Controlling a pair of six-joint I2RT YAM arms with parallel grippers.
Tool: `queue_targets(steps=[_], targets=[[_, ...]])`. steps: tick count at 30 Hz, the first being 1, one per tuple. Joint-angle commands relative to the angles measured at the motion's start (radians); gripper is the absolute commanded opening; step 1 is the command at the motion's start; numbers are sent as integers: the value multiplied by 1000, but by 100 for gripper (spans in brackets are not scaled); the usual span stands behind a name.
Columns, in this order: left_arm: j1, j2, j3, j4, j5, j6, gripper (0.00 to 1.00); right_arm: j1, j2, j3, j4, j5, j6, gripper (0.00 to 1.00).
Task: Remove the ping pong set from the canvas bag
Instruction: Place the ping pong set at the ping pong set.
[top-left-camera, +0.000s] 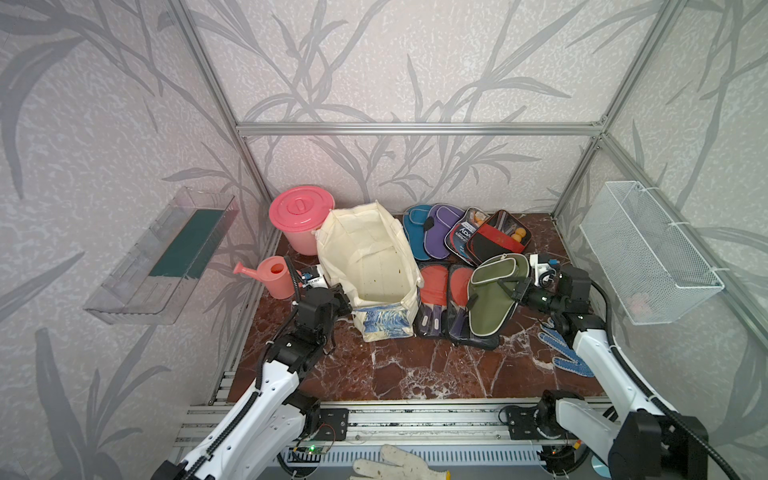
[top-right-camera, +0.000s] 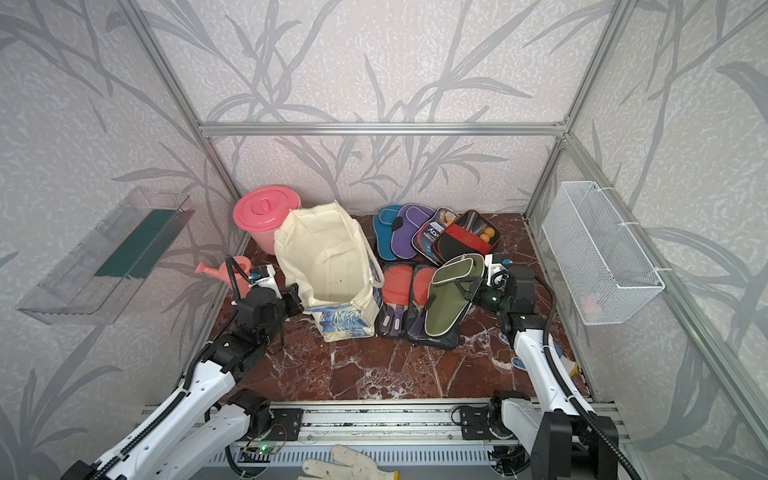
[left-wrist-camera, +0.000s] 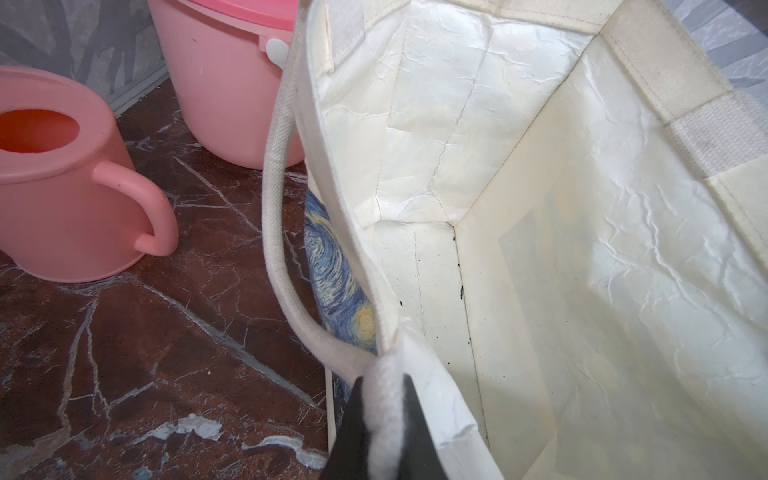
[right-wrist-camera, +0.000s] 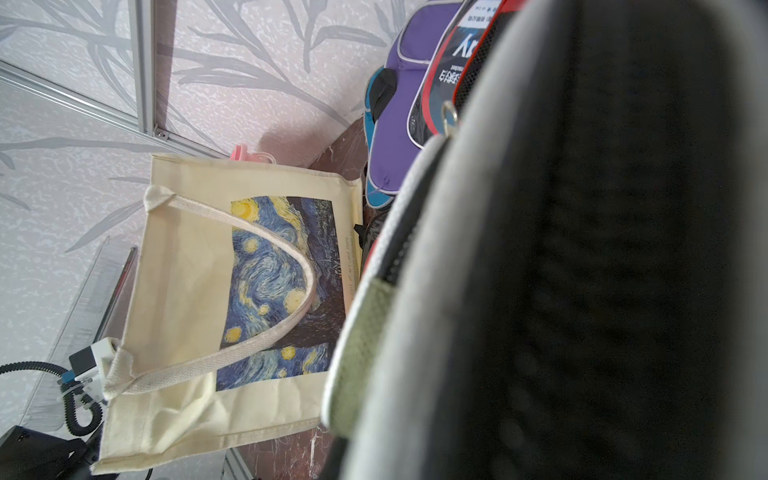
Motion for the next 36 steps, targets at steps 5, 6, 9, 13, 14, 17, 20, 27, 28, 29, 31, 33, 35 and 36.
queue_targets(steps=[5,6,9,13,14,17,20,27,28,29,31,33,35,36], targets=[[-4,37,9,-7,6,6,0,-40,40,-42,107,-35,-26,0],[-4,41,9,-5,7,6,0,-48,52,-47,109,-40,-29,0],[-4,53,14,-4,14,4,0,-73,99,-57,119,-63,-31,0],[-4,62,17,3,19,6,0,-78,150,-64,131,-92,-33,0],[-4,62,18,3,18,7,0,-78,159,-67,137,-96,-31,0],[-4,65,24,2,13,10,0,-78,173,-69,121,-79,-41,0],[-4,62,29,-5,8,13,0,-78,180,-63,61,-54,-60,0],[-3,59,38,-14,-16,14,0,-78,136,-52,-103,13,-108,37],[-4,60,39,-14,-18,14,0,-78,125,-49,-127,29,-116,40],[-3,61,40,-12,-19,14,0,-78,117,-45,-146,40,-123,44],[-4,62,41,-12,-19,15,0,-80,103,-44,-169,58,-131,47],[-4,60,42,-13,-20,15,0,-86,95,-44,-183,81,-135,47],[-4,55,44,-22,-32,12,0,-97,96,-46,-193,97,-137,47],[-4,52,45,-27,-39,11,0,-102,99,-46,-197,100,-139,48]])
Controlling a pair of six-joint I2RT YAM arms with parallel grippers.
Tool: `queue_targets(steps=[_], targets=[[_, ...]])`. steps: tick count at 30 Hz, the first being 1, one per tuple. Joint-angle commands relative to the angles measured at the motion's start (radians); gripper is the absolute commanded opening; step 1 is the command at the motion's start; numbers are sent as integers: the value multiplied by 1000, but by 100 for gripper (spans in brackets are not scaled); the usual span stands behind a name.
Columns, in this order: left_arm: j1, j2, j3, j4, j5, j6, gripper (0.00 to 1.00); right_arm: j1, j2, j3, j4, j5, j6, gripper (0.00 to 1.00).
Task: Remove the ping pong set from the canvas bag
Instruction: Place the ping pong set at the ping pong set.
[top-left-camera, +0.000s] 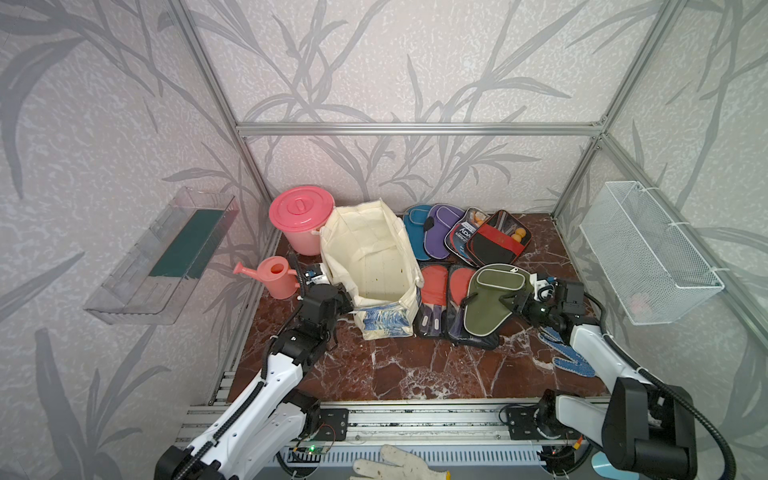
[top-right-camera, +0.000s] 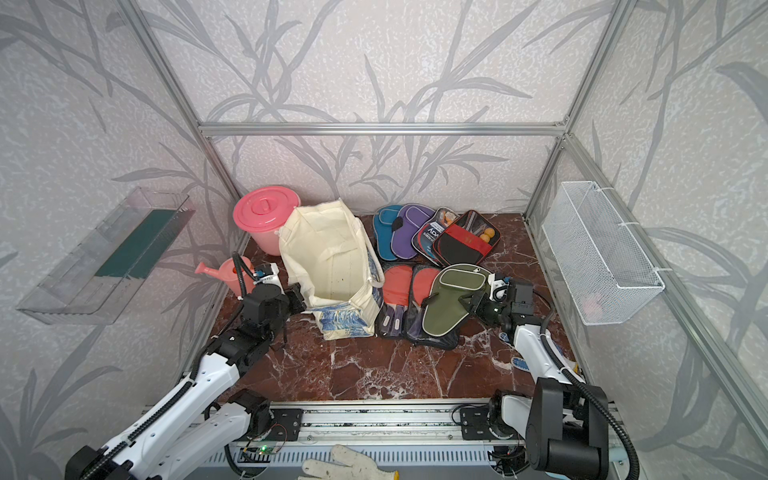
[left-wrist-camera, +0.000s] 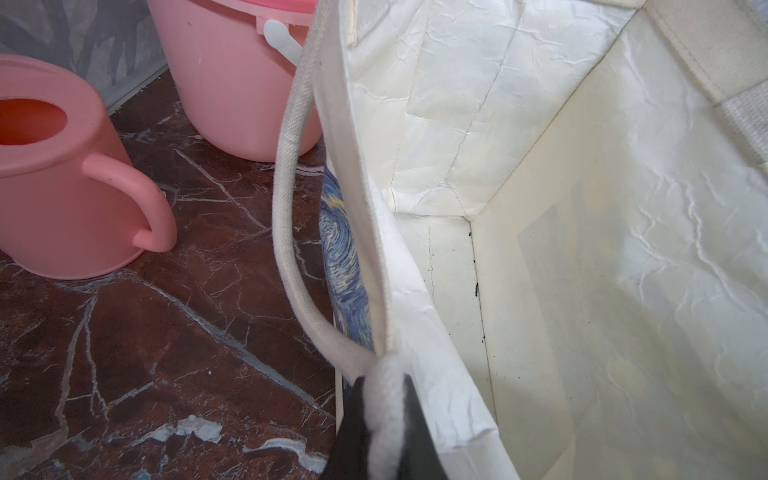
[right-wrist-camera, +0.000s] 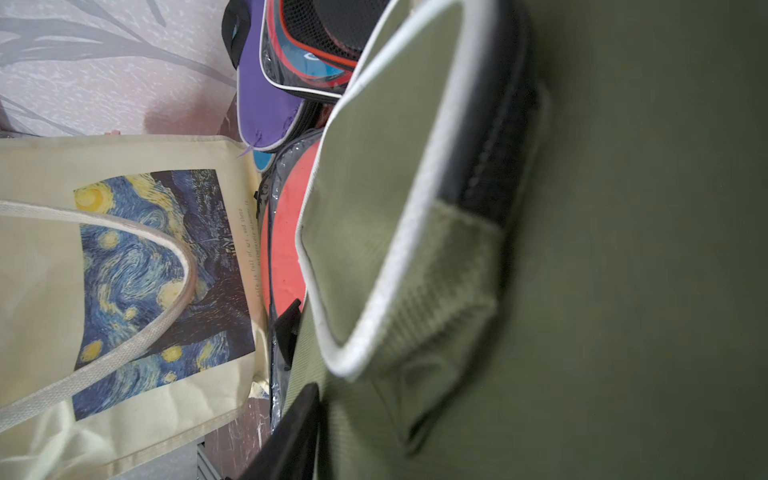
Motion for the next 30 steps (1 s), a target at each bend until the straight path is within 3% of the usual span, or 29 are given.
queue_targets(steps=[1,4,8,10,19,30], targets=[[-4,-9,34,-50,-32,10,0,-19,-9,8,-59,43,-31,48],[-2,-24,45,-86,-71,6,0,-27,7,13,-85,59,-43,53],[-2,-46,55,-115,-92,4,0,-31,38,25,-112,72,-56,75],[-3,-49,64,-133,-108,-7,0,-32,50,32,-127,80,-64,79],[-2,-58,106,-218,-198,-26,0,-38,83,33,-157,130,-79,84],[13,-27,123,-182,-242,2,0,-42,52,26,-224,200,-89,87]])
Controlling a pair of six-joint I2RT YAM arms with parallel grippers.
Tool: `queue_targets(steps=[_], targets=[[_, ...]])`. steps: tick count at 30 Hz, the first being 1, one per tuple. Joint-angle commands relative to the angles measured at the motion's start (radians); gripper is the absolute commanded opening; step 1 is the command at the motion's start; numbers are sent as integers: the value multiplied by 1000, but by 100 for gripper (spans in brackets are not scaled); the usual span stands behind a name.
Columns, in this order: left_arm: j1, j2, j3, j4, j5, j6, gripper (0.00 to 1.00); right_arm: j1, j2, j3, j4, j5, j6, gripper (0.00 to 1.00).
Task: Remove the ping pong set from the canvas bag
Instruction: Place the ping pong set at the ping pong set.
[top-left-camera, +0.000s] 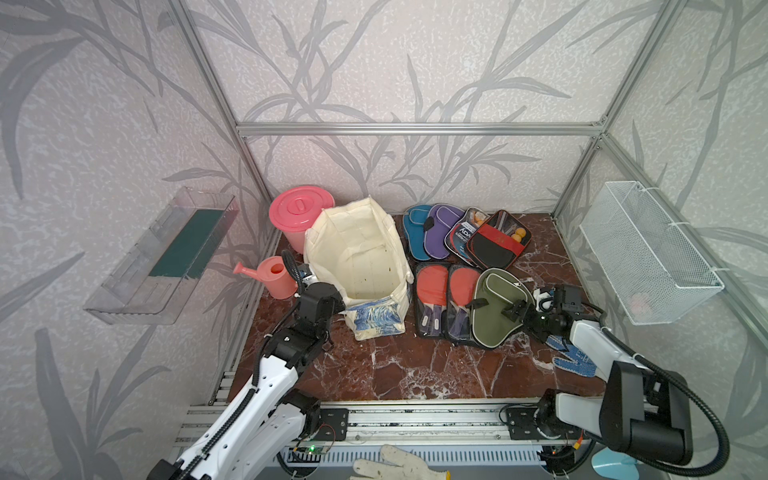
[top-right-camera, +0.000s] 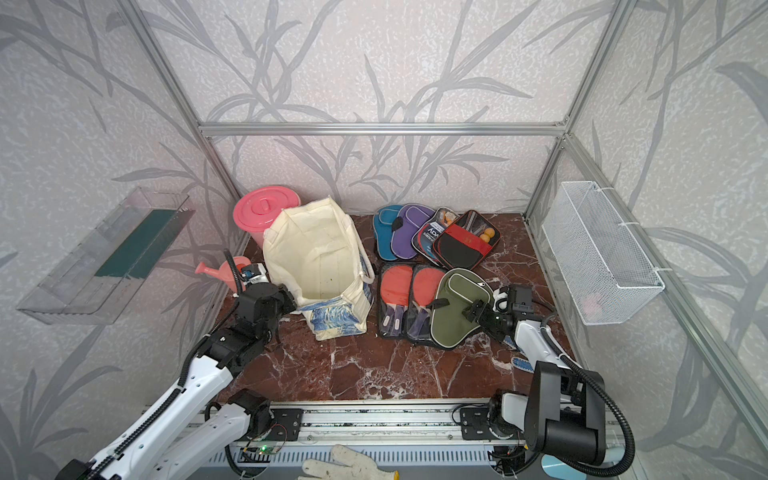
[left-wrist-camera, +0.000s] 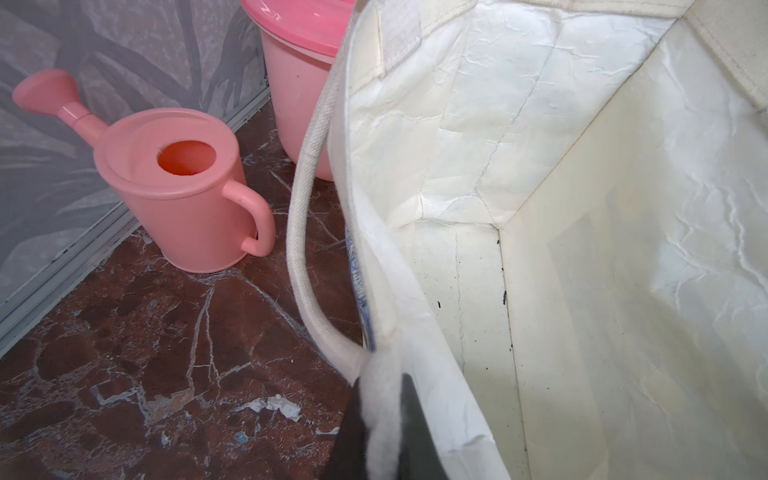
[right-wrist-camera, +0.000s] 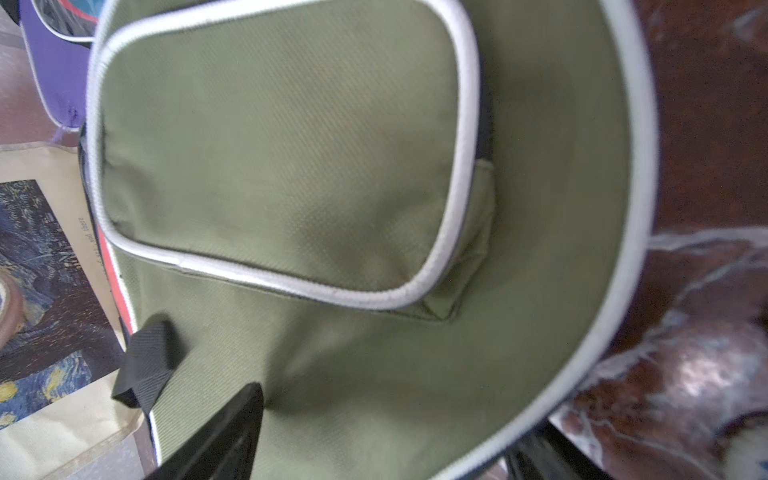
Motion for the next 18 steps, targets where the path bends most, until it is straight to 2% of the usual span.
queue_targets(steps=[1,11,13,15,16,18], targets=[[15,15,44,10,-55,11,0,-8,-28,21,-40,39,-12,88],[31,58,79,4,-28,-4,0,-15,-99,-2,-13,31,3,97],[33,58,85,-7,-26,-15,19,-16,-104,-2,-16,32,-2,99],[34,55,88,-12,-19,-22,52,-15,-106,1,-21,33,-9,99],[33,54,88,-11,-14,-20,59,-17,-107,0,-20,33,-10,99],[34,52,91,-19,-6,-23,64,-17,-106,-2,-18,28,-9,99]])
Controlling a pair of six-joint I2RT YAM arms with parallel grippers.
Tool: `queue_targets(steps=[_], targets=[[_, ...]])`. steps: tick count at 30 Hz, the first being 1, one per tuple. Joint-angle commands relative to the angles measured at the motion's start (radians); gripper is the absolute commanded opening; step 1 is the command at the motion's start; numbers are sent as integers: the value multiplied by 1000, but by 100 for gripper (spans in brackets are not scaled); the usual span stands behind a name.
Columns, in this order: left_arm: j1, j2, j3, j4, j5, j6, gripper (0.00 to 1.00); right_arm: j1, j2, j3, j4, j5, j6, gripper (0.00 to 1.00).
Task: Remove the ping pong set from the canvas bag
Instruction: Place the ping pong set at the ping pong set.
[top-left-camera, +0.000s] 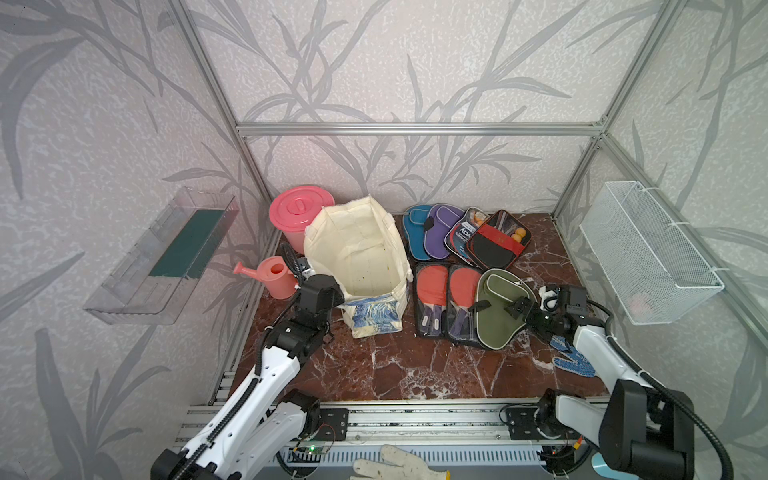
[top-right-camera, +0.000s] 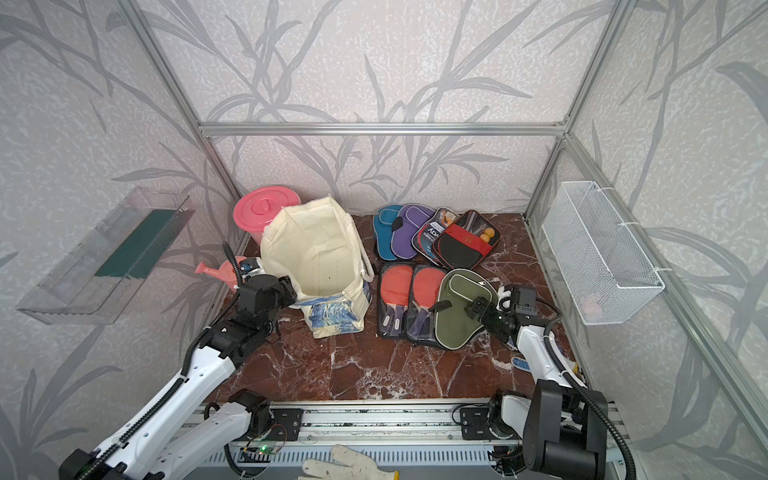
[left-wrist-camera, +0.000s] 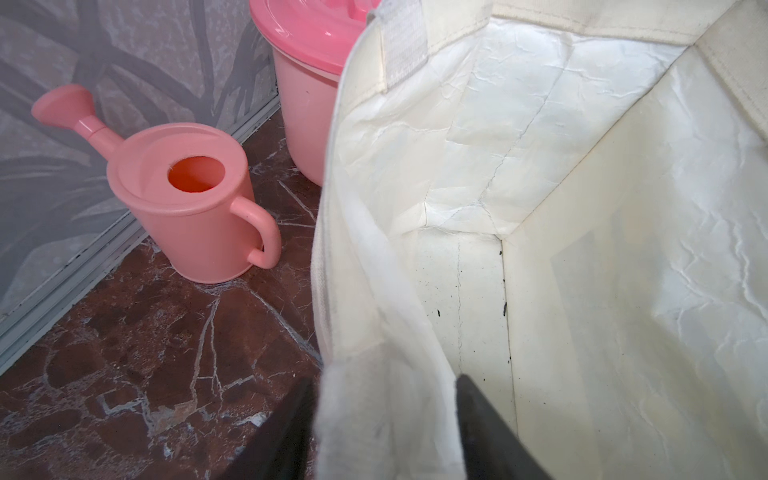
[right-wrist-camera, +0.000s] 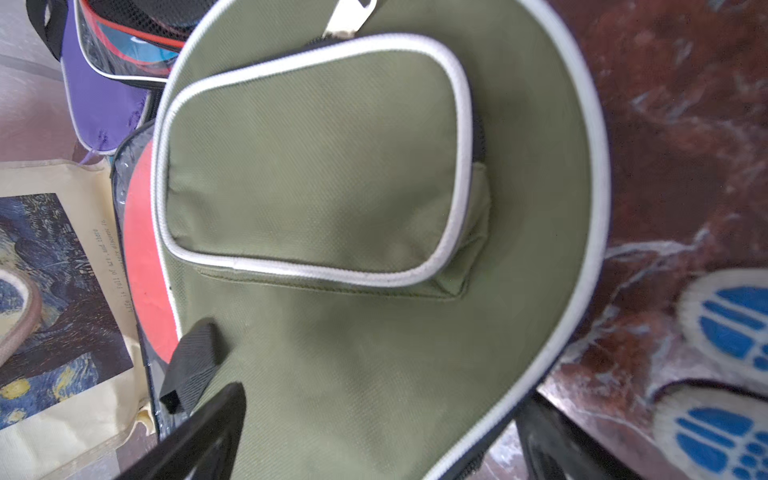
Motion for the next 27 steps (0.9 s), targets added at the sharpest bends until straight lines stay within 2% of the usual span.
queue_targets(steps=[1,7,8,16,19,27], targets=[[6,-9,33,-21,-8,-18,65,-8,-15,-2,-1,-5,-9,99],[9,-37,54,-61,-11,-28,97,-16,-9,0,-12,1,-11,99],[10,-43,60,-72,-11,-31,99,-17,-9,2,-17,3,-12,99],[18,-96,116,-176,-42,-68,99,-31,-31,5,-49,31,-11,99],[18,-131,138,-213,-87,-82,99,-38,-56,8,-70,55,-15,99],[27,-147,161,-334,-344,-116,99,-39,-191,38,-107,77,-39,99]])
